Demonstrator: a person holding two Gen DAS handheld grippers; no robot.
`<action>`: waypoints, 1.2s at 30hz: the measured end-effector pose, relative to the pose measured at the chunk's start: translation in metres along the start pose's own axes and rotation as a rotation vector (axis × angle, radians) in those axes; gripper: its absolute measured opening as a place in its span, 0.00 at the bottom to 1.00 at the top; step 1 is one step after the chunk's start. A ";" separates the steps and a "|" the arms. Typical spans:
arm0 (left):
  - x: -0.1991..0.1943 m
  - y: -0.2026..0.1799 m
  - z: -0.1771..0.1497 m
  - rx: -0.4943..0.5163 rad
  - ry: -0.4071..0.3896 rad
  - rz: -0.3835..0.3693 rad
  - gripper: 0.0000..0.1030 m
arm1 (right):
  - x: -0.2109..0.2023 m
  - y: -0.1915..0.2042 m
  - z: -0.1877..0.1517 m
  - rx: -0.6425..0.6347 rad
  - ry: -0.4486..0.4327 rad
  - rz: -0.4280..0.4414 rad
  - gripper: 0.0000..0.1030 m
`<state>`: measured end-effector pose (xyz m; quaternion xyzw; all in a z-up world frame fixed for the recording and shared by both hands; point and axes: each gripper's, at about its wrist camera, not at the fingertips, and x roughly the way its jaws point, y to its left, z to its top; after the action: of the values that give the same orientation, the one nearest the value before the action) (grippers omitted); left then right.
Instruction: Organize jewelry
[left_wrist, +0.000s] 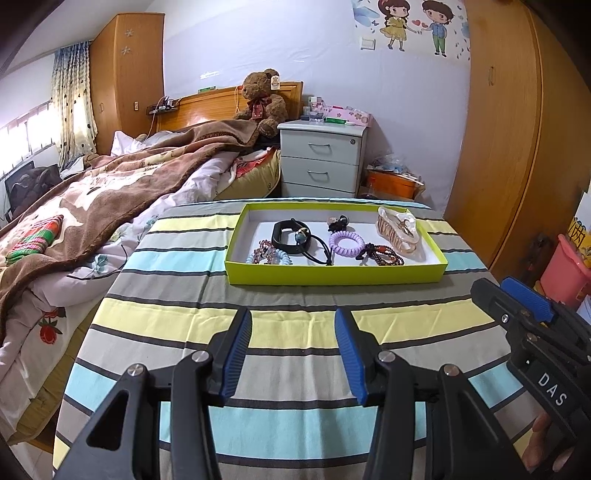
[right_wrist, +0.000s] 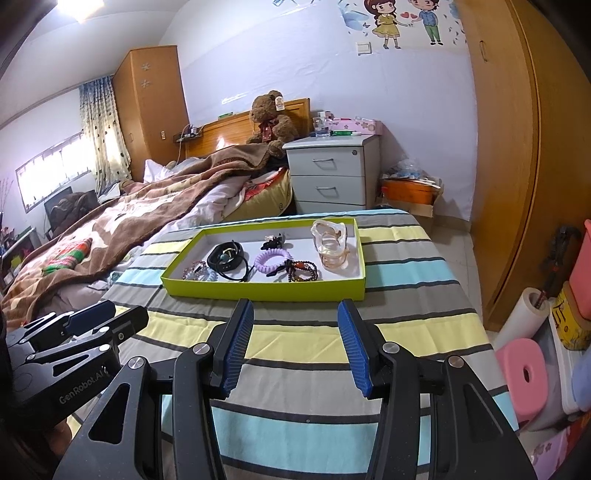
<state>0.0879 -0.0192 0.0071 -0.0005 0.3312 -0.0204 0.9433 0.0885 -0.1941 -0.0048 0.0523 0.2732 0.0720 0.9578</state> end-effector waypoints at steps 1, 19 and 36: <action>0.000 0.000 0.000 -0.001 0.000 0.000 0.47 | 0.000 0.000 0.000 0.001 0.000 0.000 0.47; -0.004 0.002 0.001 -0.019 0.002 0.016 0.47 | -0.004 0.006 -0.002 -0.003 -0.002 0.007 0.47; -0.004 0.003 -0.001 -0.023 0.006 0.018 0.47 | -0.004 0.007 -0.002 -0.002 -0.003 0.008 0.47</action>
<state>0.0839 -0.0162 0.0088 -0.0086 0.3344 -0.0082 0.9424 0.0835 -0.1882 -0.0037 0.0523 0.2715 0.0761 0.9580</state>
